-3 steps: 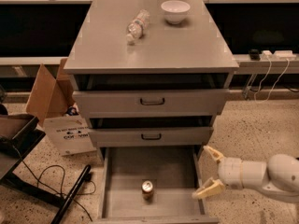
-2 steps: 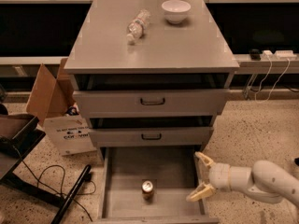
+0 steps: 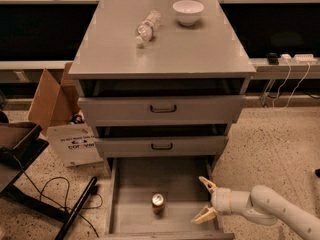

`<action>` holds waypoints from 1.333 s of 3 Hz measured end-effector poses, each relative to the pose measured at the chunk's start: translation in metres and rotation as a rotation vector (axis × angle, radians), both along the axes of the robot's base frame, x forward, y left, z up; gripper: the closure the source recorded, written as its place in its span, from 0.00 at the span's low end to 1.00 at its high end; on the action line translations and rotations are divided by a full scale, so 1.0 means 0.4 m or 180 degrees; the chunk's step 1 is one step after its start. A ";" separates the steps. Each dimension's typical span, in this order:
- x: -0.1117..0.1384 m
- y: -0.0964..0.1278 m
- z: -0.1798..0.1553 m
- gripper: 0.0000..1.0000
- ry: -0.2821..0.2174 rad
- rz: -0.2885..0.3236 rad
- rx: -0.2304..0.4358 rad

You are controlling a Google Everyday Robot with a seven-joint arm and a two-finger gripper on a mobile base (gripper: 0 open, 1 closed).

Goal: Pick orange can from bottom drawer and place on counter

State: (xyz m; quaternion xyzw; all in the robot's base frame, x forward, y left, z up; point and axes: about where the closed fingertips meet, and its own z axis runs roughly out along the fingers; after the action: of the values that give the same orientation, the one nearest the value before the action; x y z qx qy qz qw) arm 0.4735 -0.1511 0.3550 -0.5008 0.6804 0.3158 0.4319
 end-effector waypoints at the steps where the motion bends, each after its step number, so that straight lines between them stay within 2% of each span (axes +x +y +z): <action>1: 0.005 0.015 -0.023 0.00 0.0038 0.0020 0.0036; 2: 0.024 0.051 -0.061 0.00 0.0110 0.0110 0.0094; 3: 0.070 0.154 -0.151 0.00 0.0102 0.0197 0.0477; 4: 0.092 0.202 -0.225 0.00 0.0084 0.0194 0.0568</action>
Offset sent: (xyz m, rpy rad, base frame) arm 0.0197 0.0317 -0.0418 0.0448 0.0597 0.0609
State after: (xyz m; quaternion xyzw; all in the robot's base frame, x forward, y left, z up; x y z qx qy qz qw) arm 0.5104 -0.0704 0.2650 -0.4766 0.6396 0.3947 0.4560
